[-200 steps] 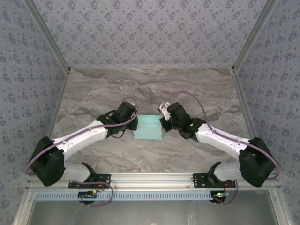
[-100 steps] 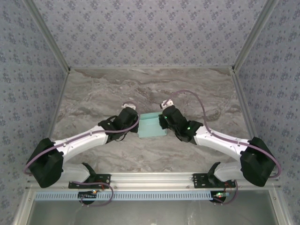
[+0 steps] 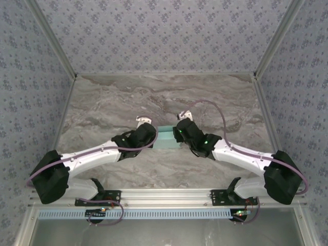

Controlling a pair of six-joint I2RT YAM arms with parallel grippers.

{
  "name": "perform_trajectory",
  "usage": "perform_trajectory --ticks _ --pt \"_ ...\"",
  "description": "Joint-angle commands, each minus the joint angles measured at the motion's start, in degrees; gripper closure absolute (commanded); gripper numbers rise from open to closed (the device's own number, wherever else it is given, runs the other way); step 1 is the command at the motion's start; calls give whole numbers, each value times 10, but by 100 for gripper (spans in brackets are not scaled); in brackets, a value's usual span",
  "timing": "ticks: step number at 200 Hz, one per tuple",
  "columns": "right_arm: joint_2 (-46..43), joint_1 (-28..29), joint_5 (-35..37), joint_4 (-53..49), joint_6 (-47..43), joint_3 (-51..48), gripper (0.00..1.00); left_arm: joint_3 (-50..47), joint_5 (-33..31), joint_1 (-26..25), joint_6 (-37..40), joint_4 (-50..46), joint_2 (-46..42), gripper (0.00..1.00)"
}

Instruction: Fold the paper box

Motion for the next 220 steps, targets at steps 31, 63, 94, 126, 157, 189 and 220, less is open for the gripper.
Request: perform_trajectory --ticks 31,63,94,126,157,189,220 --pt "-49 -58 -100 -92 16 2 66 -2 -39 -9 -8 1 15 98" --pt "-66 -63 -187 -122 -82 8 65 -6 -43 -9 -12 0 16 99" --pt "-49 -94 -218 -146 -102 30 69 -5 -44 -9 -13 2 15 99" --pt "0 -119 -265 -164 -142 70 73 -3 -46 -10 -10 -2 16 100" --pt "44 -126 -269 -168 -151 108 82 -5 -49 -10 -12 -2 15 100" --pt "75 -124 -278 -174 -150 130 91 -3 -51 -10 -15 -8 19 100" --pt "79 -113 -255 -182 -144 136 80 -5 -50 -10 -24 -12 23 100"
